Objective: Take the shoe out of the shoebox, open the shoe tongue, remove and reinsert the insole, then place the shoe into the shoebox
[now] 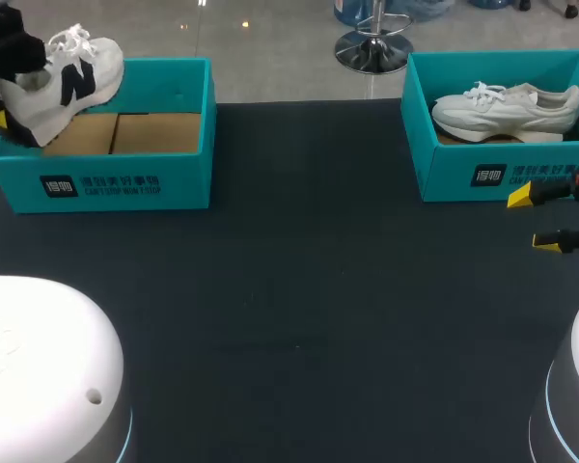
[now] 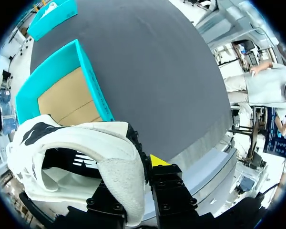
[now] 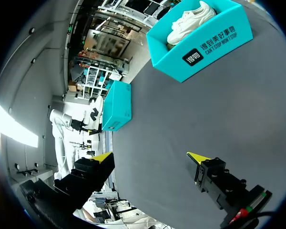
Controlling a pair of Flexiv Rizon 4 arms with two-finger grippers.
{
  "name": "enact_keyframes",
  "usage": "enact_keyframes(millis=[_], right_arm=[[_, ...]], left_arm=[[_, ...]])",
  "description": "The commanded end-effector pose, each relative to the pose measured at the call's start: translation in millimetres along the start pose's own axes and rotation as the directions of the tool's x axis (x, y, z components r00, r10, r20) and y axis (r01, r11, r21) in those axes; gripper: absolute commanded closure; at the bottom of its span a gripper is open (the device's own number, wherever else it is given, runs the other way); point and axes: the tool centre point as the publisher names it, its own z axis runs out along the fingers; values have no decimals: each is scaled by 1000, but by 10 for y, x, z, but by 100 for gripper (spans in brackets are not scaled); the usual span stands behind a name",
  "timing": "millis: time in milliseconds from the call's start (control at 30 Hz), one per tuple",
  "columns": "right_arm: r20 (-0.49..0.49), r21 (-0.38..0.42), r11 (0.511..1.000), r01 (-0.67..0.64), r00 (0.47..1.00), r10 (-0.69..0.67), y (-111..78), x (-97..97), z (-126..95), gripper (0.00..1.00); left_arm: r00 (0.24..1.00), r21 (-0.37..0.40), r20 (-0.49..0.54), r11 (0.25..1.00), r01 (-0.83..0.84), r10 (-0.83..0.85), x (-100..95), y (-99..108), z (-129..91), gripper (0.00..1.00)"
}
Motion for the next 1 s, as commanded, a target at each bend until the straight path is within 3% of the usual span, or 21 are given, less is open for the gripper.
enact_keyframes(millis=[33,133,767,800,833,900,1000], right_arm=[[5,-1,1000,-1,1000,1,-11,6,0,0],[5,-1,1000,-1,1000,1,-11,6,0,0],[5,-1,1000,-1,1000,1,-11,6,0,0],[5,-1,1000,-1,1000,1,-11,6,0,0],[5,-1,1000,-1,1000,1,-11,6,0,0],[5,-1,1000,-1,1000,1,-11,6,0,0],[5,-1,1000,-1,1000,1,-11,6,0,0]], left_arm=[[893,-191,-10,876,-443,450,9,74,-44,100],[830,-186,-6,815,-549,558,9,147,-98,100],[831,-186,-3,816,-547,556,-16,182,-112,100],[809,-219,-30,786,-578,587,-34,189,-120,100],[788,-190,-25,771,-608,615,-52,196,-127,100],[736,-218,-68,710,-670,674,-70,215,-143,100],[681,-180,-64,663,-726,729,-115,259,-162,100]])
